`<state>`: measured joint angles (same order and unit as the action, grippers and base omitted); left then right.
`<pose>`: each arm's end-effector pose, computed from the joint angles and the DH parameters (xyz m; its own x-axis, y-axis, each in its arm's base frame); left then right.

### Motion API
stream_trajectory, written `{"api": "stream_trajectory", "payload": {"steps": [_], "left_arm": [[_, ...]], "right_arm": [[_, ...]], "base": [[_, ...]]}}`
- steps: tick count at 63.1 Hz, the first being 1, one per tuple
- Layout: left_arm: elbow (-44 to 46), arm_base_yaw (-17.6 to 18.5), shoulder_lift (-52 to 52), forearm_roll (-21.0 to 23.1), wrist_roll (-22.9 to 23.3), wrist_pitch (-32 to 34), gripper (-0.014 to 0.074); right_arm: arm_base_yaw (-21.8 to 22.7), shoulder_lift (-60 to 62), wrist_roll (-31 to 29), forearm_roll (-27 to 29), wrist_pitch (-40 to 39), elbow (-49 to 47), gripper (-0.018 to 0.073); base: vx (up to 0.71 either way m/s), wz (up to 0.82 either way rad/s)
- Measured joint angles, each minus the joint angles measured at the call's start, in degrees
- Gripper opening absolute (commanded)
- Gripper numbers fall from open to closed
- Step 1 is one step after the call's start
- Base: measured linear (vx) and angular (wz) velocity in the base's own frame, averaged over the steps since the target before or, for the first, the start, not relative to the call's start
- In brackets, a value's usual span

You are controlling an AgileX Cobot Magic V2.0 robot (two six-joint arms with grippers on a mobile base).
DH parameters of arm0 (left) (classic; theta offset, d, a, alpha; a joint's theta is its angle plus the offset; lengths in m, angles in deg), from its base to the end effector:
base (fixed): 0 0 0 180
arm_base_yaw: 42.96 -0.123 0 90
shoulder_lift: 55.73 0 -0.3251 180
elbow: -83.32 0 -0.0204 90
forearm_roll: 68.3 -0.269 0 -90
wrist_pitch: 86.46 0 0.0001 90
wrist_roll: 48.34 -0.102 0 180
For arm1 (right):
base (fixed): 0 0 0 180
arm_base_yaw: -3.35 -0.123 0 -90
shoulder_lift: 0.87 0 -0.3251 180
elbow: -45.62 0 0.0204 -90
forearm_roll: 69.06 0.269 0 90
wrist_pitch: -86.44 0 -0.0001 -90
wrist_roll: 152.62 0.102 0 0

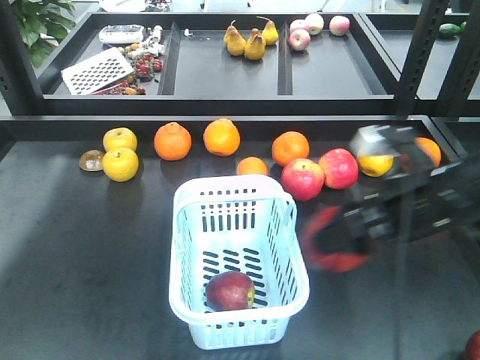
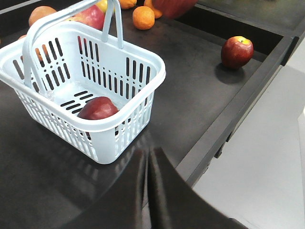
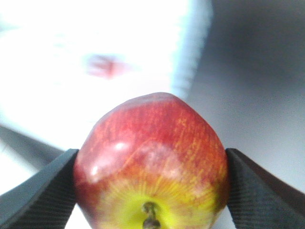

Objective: Pick three apples into basket with both arms
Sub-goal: 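Carry the second apple into the basket and open the right gripper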

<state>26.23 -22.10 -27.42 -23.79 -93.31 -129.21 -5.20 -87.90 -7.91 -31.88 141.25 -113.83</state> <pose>0.0377 -0.0664 0.2758 -0.3326 0.2764 -0.9017 0.7655 0.6376 -0.0870 0.2710 0.0917 0.3048 -0.8189 -0.3011 -0.4886 -0.5036 0.7854 0.3600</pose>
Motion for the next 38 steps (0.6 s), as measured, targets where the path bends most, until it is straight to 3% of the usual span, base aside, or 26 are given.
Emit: {"api": "stream_trajectory", "payload": {"steps": [9, 15, 31, 38], "left_arm": [[0.0, 0.0, 0.0, 0.0, 0.0, 0.0, -0.0006], [0.0, 0.0, 0.0, 0.0, 0.0, 0.0, -0.0006], [0.0, 0.0, 0.0, 0.0, 0.0, 0.0, -0.0006], [0.0, 0.0, 0.0, 0.0, 0.0, 0.0, -0.0006]], "right_arm": [[-10.9, -1.1, 0.0, 2.0, -8.8, 0.8, 0.0053], [-16.0, -3.9, 0.1, 2.7, -14.9, 0.8, 0.0157], [-18.1, -10.5, 0.5, 2.9, -21.7, 0.9, 0.0605], [-18.1, -11.1, 0.7, 3.0, -23.4, 0.9, 0.0693]], "base": [[0.0, 0.0], [0.0, 0.0], [0.0, 0.0], [0.0, 0.0]]}}
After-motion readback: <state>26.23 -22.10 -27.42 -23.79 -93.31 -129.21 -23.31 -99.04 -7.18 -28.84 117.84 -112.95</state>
